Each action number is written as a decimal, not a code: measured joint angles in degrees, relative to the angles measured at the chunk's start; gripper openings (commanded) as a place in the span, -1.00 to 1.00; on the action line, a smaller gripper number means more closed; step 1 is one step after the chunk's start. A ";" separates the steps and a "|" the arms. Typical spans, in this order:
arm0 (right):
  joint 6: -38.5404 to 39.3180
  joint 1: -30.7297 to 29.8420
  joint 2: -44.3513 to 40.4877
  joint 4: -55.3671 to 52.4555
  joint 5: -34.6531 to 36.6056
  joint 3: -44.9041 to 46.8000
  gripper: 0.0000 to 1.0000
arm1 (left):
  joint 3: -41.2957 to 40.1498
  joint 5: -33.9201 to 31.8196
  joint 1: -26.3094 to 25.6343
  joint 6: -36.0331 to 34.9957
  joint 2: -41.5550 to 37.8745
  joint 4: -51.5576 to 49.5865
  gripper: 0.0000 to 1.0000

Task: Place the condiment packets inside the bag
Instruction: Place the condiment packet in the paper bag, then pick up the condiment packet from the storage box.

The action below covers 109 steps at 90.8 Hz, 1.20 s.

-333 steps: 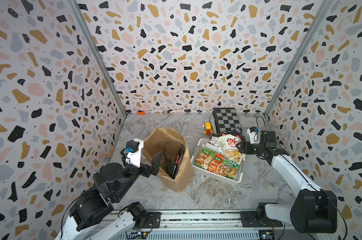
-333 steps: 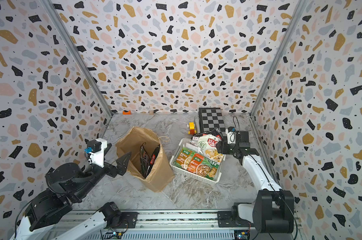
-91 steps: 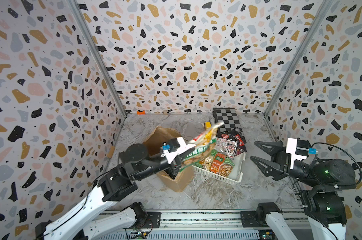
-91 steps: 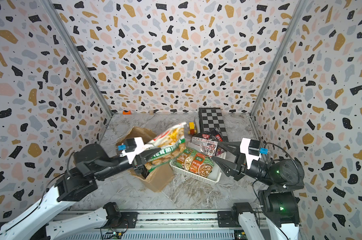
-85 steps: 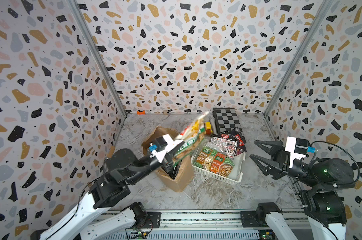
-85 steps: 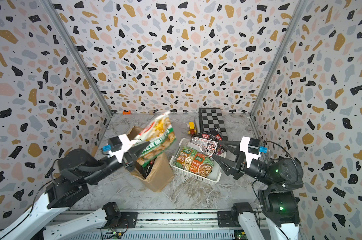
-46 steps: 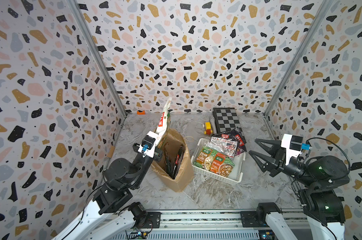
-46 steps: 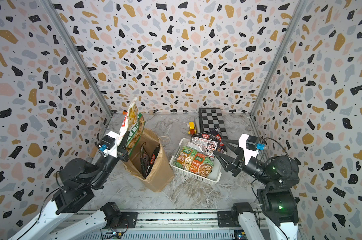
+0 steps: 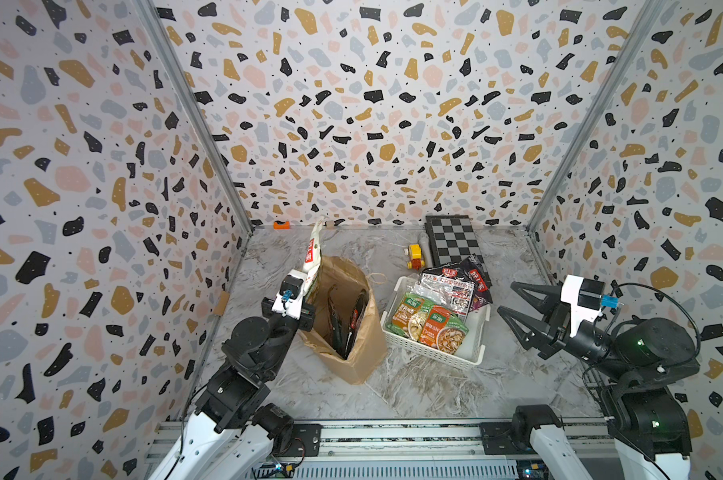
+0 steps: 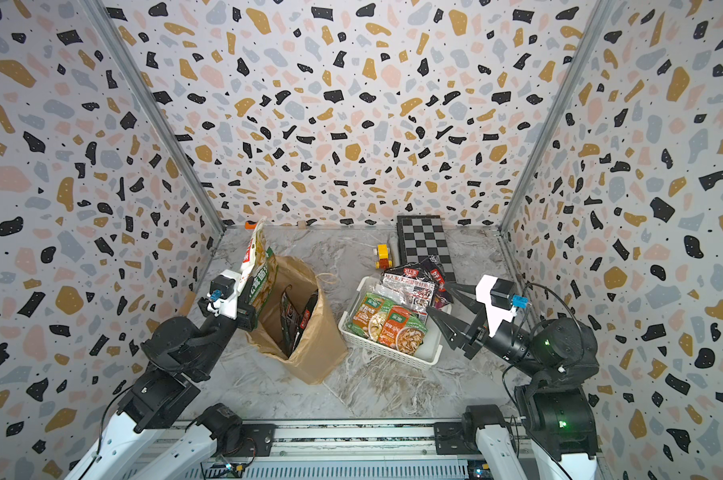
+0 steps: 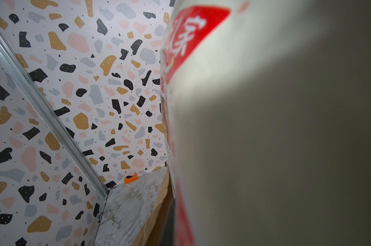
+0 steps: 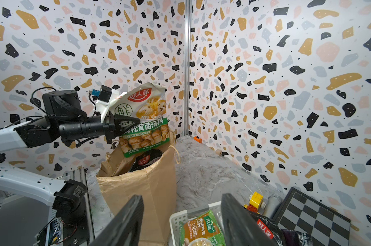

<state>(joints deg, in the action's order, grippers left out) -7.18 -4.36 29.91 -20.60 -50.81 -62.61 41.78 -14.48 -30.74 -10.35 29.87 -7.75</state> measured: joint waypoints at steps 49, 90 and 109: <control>-0.76 0.00 -0.35 0.15 2.49 2.16 0.24 | -4.37 10.93 6.91 6.36 2.73 -1.25 0.66; 0.02 0.00 20.31 2.60 12.81 7.26 0.35 | 12.33 8.00 7.02 15.69 3.69 -13.18 0.99; 2.38 2.08 45.57 1.75 23.58 5.44 0.33 | 22.40 9.66 7.02 19.41 7.69 -22.49 1.00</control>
<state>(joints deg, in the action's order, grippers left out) -4.80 -2.28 75.48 -18.85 -27.22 -57.17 64.18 -4.82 -23.73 9.06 37.56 -30.24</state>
